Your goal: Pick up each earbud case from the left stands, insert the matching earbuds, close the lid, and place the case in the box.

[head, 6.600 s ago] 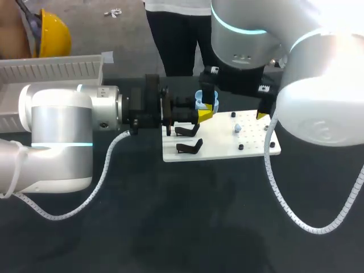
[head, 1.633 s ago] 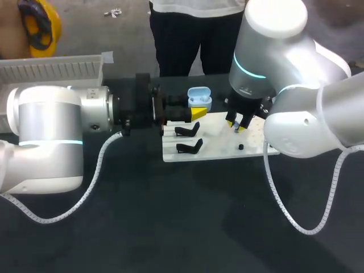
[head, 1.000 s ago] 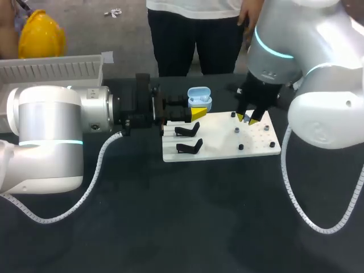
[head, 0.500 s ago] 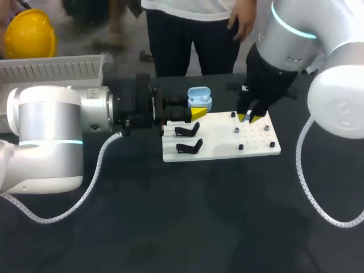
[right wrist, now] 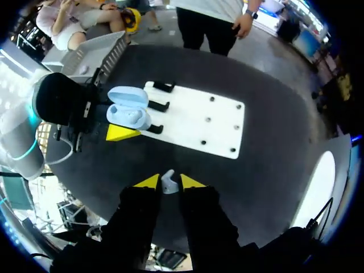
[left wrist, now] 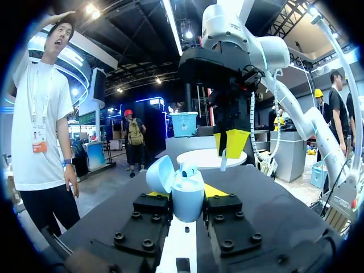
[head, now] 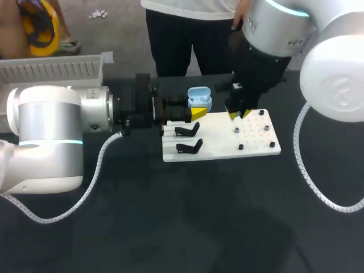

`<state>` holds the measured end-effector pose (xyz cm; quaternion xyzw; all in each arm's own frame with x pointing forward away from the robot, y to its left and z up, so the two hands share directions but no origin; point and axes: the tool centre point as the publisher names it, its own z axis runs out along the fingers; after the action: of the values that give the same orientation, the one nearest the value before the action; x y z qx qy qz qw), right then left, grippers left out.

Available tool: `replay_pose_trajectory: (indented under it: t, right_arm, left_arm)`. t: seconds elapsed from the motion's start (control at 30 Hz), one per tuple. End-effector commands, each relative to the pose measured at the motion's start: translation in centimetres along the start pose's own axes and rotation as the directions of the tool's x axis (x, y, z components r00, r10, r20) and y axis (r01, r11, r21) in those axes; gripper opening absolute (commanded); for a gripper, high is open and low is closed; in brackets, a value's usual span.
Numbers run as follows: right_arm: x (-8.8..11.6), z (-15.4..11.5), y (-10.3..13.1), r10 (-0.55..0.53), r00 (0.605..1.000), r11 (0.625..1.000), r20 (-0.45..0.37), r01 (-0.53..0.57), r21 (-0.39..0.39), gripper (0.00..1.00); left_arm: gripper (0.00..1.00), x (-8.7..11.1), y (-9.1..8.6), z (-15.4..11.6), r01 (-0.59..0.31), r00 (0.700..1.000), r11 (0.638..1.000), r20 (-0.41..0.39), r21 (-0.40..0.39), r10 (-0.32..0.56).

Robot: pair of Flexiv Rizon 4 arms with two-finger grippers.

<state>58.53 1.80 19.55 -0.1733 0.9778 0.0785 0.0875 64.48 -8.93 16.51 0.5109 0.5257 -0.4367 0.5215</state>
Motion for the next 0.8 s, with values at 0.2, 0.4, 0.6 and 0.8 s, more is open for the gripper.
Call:
replay_pose_trajectory:
  t: [0.2, 0.4, 0.6, 0.8]
  right_arm:
    - [-1.2, -2.0, 2.5, -0.114, 0.993, 0.993, 0.018, 0.114, 0.029, 0.0]
    - [-1.2, -2.0, 2.5, -0.114, 0.993, 0.993, 0.018, 0.114, 0.029, 0.0]
    - [-1.2, -2.0, 2.5, -0.114, 0.993, 0.993, 0.018, 0.114, 0.029, 0.0]
    - [-2.0, -2.3, 3.1, -0.155, 0.988, 0.986, 0.013, 0.154, 0.064, 0.0]
  left_arm:
    - [0.0, 0.1, -0.2, 0.0, -0.005, 1.0, 1.0, 0.005, -0.01, 0.005]
    - [0.0, 0.1, -0.2, 0.0, -0.005, 1.0, 1.0, 0.005, -0.01, 0.005]
    - [0.0, 0.1, -0.2, 0.0, -0.005, 1.0, 1.0, 0.005, -0.01, 0.005]
    - [0.0, 0.1, -0.2, 0.0, -0.005, 1.0, 1.0, 0.005, -0.01, 0.005]
